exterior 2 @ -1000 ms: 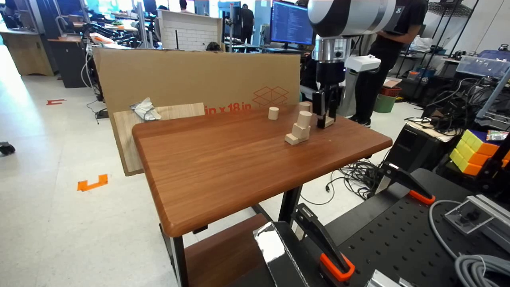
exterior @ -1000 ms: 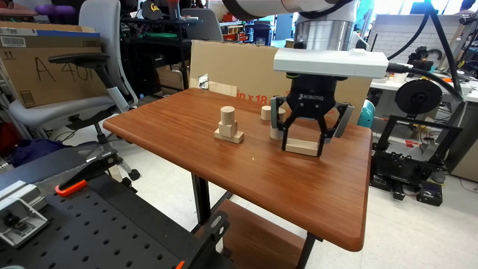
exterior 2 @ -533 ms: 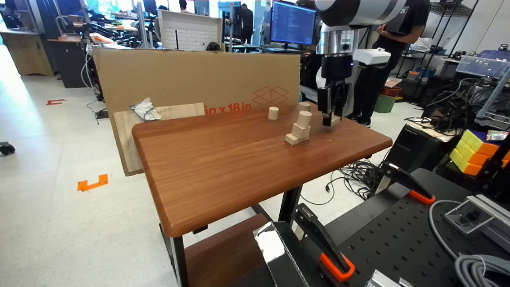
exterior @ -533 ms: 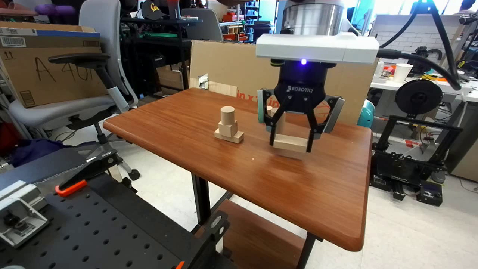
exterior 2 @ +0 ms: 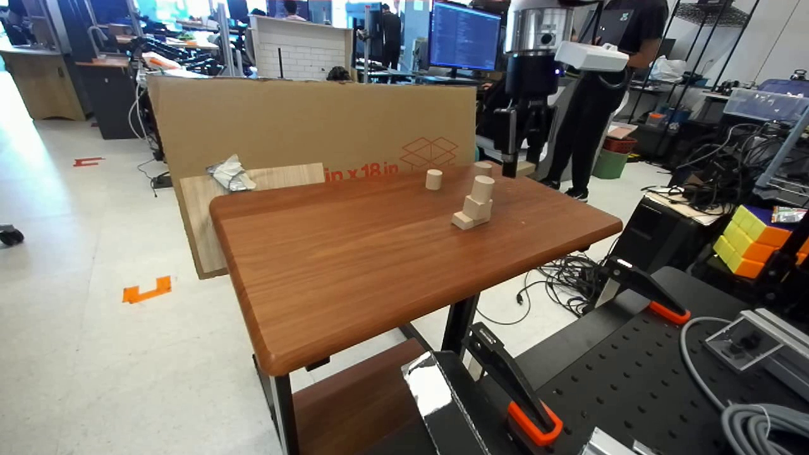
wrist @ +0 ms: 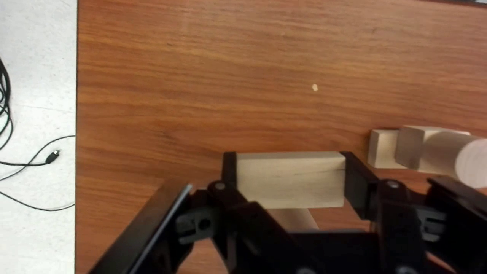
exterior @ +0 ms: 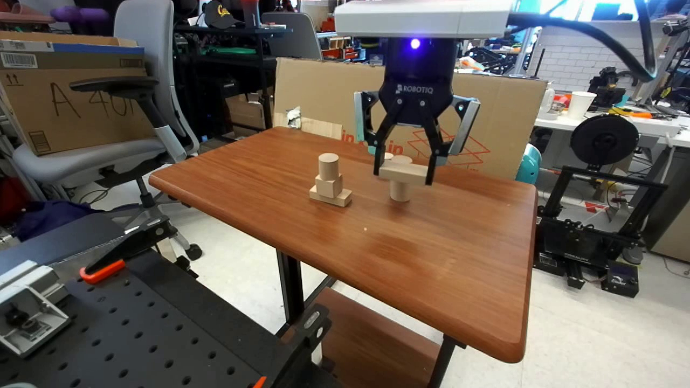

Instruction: Put the rectangular block on top of the stack on the left.

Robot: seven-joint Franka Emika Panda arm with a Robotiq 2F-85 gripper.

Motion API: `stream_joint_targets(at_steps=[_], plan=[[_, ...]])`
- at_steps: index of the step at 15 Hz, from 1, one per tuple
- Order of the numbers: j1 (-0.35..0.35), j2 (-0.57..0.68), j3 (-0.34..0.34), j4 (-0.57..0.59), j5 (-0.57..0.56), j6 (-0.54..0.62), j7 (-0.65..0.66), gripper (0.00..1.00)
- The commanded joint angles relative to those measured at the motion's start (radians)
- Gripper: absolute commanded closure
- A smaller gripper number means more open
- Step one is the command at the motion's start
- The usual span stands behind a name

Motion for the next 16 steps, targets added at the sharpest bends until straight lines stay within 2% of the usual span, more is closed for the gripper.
stream_joint_targets(at_steps=[1, 8, 16], plan=[[0.036, -0.092, 0.013, -0.053, 0.036, -0.003, 0.071, 0.58], [0.092, -0.153, 0.023, -0.065, 0.051, -0.051, 0.166, 0.58], [0.099, -0.155, 0.038, -0.114, 0.069, -0.045, 0.154, 0.58]])
